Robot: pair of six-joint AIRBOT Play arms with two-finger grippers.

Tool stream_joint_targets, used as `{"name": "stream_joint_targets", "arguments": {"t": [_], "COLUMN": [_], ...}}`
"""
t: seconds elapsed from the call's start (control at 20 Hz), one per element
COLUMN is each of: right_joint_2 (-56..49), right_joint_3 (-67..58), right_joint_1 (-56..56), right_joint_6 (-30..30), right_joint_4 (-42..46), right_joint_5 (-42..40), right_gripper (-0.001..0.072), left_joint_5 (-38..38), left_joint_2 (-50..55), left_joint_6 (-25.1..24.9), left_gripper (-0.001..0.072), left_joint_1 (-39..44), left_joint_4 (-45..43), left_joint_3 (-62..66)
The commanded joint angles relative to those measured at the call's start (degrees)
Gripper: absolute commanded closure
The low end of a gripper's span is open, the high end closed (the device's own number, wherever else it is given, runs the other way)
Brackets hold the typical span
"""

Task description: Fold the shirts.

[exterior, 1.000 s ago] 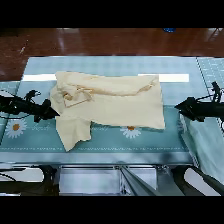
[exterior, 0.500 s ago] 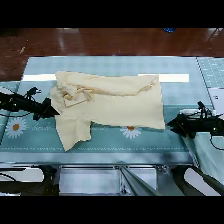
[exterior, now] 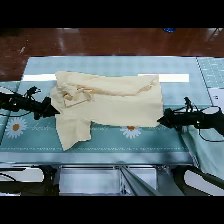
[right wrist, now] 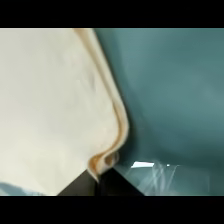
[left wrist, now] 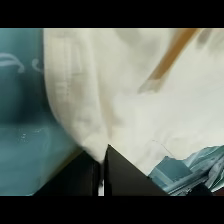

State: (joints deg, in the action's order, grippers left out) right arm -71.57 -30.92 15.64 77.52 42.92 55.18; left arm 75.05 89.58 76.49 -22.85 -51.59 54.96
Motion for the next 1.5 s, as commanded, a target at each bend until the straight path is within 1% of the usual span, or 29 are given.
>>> {"name": "stream_joint_targets", "arguments": {"t": [0.0,0.1,0.2,0.25,0.3,0.4,0.5,0.6,0.7,0.75,0.8,0.85,0.95,1.0,1.05,1.1,1.25,1.35,1.45], "right_joint_2": [-2.84,-2.82,-2.56,-1.99,-1.31,-0.07,1.25,4.11,9.49,12.81,15.87,18.99,24.46,26.84,28.76,30.51,34.18,34.71,34.71], "right_joint_3": [-6.32,-14.67,-26.58,-33.81,-40.68,-55.12,-67.87,-76.24,-78.58,-78.71,-78.71,-78.71,-78.71,-78.68,-78.68,-78.68,-78.68,-78.68,-76.85], "right_joint_1": [-4.35,-4.74,-4.74,-4.74,-4.74,-4.74,-4.74,-4.76,-4.74,-4.74,-4.74,-4.74,-4.74,-4.74,-4.74,-4.74,-4.74,-4.74,-4.74], "right_joint_6": [-5.29,-5.27,-4.15,-2.56,-1.16,1.18,3.37,3.89,3.56,3.45,3.45,3.56,4.42,4.76,5.22,5.68,7.69,8.94,9.57], "right_joint_4": [-7.15,-6.01,-2.95,-0.85,0.94,5.20,8.31,8.61,9.22,11.41,13.77,16.50,21.55,23.47,24.81,25.75,25.79,25.75,25.59], "right_joint_5": [-1.73,4.37,10.62,12.70,13.97,15.56,17.44,19.45,19.17,18.99,19.17,19.69,21.66,22.93,24.22,25.33,29.03,33.68,37.90], "right_gripper": [0.0686,0.0687,0.0687,0.0687,0.0687,0.0687,0.0687,0.0687,0.0687,0.0687,0.0687,0.0687,0.0687,0.0687,0.0687,0.0686,0.0687,0.0686,0.0686], "left_joint_5": [0.22,1.22,3.69,3.13,1.31,-5.07,-11.02,-11.76,-10.29,-9.18,-8.02,-7.19,-5.53,-4.85,-4.90,-4.92,-3.30,1.79,7.96], "left_joint_2": [-0.39,-1.31,-3.41,-5.35,-7.91,-14.43,-20.70,-25.59,-30.18,-32.41,-35.01,-37.75,-43.91,-46.86,-49.46,-51.98,-57.20,-58.47,-58.31], "left_joint_6": [-2.78,-6.88,-10.49,-10.51,-10.38,-7.93,-5.11,-3.98,-5.53,-5.73,-5.09,-3.08,0.46,3.04,6.99,9.70,10.71,13.75,14.32], "left_gripper": [0.0688,0.0688,0.0689,0.0689,0.0690,0.0690,0.0690,0.0690,0.0689,0.0689,0.0689,0.0689,0.0689,0.0689,0.0690,0.0690,0.0690,0.0690,0.0690], "left_joint_1": [-0.02,-0.31,-0.87,-1.05,-1.14,-1.11,-1.14,-1.77,-3.48,-4.50,-5.64,-6.73,-8.94,-8.81,-8.09,-6.38,5.22,12.46,16.65], "left_joint_4": [6.73,16.85,29.70,34.45,37.03,35.95,31.45,29.99,29.27,28.13,25.86,22.10,11.45,4.48,-1.57,-6.95,-22.86,-31.82,-37.66], "left_joint_3": [0.07,1.49,5.64,8.20,11.26,19.06,26.84,34.45,42.03,44.87,47.12,48.46,48.94,48.92,48.89,48.89,48.89,48.87,47.98]}}
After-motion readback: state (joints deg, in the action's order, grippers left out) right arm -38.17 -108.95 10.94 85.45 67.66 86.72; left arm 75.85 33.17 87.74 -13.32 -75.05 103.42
